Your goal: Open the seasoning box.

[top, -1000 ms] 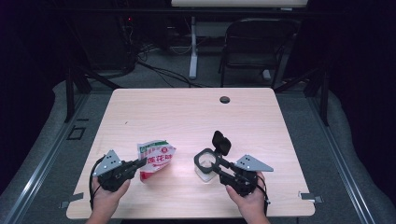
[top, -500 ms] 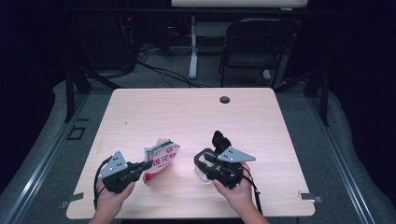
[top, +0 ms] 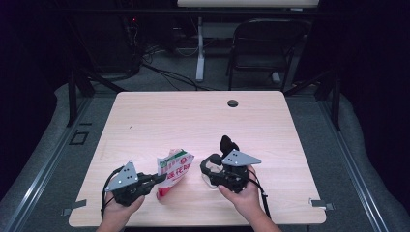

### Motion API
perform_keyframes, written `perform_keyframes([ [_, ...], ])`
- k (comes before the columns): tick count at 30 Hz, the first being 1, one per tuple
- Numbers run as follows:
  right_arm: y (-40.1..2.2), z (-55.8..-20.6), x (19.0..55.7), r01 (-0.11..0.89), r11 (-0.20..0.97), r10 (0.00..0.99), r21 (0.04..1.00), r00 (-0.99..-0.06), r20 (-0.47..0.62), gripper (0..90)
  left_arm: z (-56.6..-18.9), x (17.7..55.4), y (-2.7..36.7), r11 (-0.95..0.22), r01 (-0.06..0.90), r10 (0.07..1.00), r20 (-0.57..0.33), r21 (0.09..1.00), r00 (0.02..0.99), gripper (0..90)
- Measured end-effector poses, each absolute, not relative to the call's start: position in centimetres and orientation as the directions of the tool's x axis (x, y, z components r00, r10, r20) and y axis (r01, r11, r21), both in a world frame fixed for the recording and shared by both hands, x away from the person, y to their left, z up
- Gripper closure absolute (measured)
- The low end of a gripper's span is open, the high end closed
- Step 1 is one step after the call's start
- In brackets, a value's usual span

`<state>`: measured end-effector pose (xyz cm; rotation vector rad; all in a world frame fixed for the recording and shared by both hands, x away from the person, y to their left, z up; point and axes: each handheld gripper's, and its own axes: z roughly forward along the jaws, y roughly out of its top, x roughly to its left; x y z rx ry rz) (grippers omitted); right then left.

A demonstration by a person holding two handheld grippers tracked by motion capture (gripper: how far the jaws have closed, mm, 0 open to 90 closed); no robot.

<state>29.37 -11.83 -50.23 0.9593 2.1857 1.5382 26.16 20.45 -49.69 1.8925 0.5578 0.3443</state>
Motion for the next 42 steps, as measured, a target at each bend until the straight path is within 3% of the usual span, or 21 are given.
perform_keyframes([
  [17, -7.2, -49.3, 30.7, 0.285, 0.27, 0.548, 0.92, -0.831, 0.097, 45.3, -50.1, 26.5, 22.0, -0.311, 0.255, 0.593, -0.023, 0.915, 0.805, 90.0],
  [19, -6.7, -49.2, 30.6, 0.284, 0.286, 0.527, 0.915, -0.845, 0.098, 53.8, -50.2, 26.5, 22.0, -0.31, 0.26, 0.604, -0.022, 0.915, 0.796, 90.0],
  [20, -6.4, -49.2, 30.4, 0.294, 0.298, 0.509, 0.908, -0.854, 0.109, 63.4, -50.3, 26.6, 22.1, -0.306, 0.265, 0.6, -0.031, 0.915, 0.799, 90.0],
  [22, -6.4, -49.2, 30.2, 0.304, 0.312, 0.506, 0.9, -0.855, 0.113, 73.8, -50.3, 26.6, 22.1, -0.303, 0.268, 0.605, -0.033, 0.915, 0.795, 90.0],
  [23, -6.4, -49.2, 30.2, 0.304, 0.312, 0.506, 0.9, -0.855, 0.113, 73.8, -50.4, 26.6, 22.1, -0.305, 0.269, 0.612, -0.028, 0.914, 0.79, 90.0],
  [24, -6.6, -49.3, 30.2, 0.307, 0.329, 0.511, 0.893, -0.853, 0.105, 84.0, -50.5, 26.7, 22.1, -0.299, 0.274, 0.62, -0.033, 0.914, 0.784, 90.0],
  [25, -6.7, -49.3, 30.2, 0.31, 0.334, 0.509, 0.89, -0.854, 0.106, 87.8, -50.5, 26.8, 22.1, -0.294, 0.276, 0.611, -0.042, 0.915, 0.79, 90.0],
  [37, -7.6, -48.6, 29.7, 0.318, 0.323, 0.522, 0.891, -0.845, 0.112, 90.0, -50.5, 26.9, 21.6, -0.282, 0.262, 0.588, -0.05, 0.923, 0.808, 88.3],
  [40, -7.8, -48.6, 29.7, 0.325, 0.325, 0.527, 0.888, -0.842, 0.115, 90.0, -51.2, 27.2, 21.9, -0.236, 0.307, 0.58, -0.12, 0.922, 0.806, 75.6],
  [42, -7.8, -48.6, 29.7, 0.326, 0.322, 0.527, 0.889, -0.842, 0.118, 90.0, -51.4, 27.3, 22.0, -0.23, 0.322, 0.577, -0.138, 0.918, 0.805, 73.4],
])
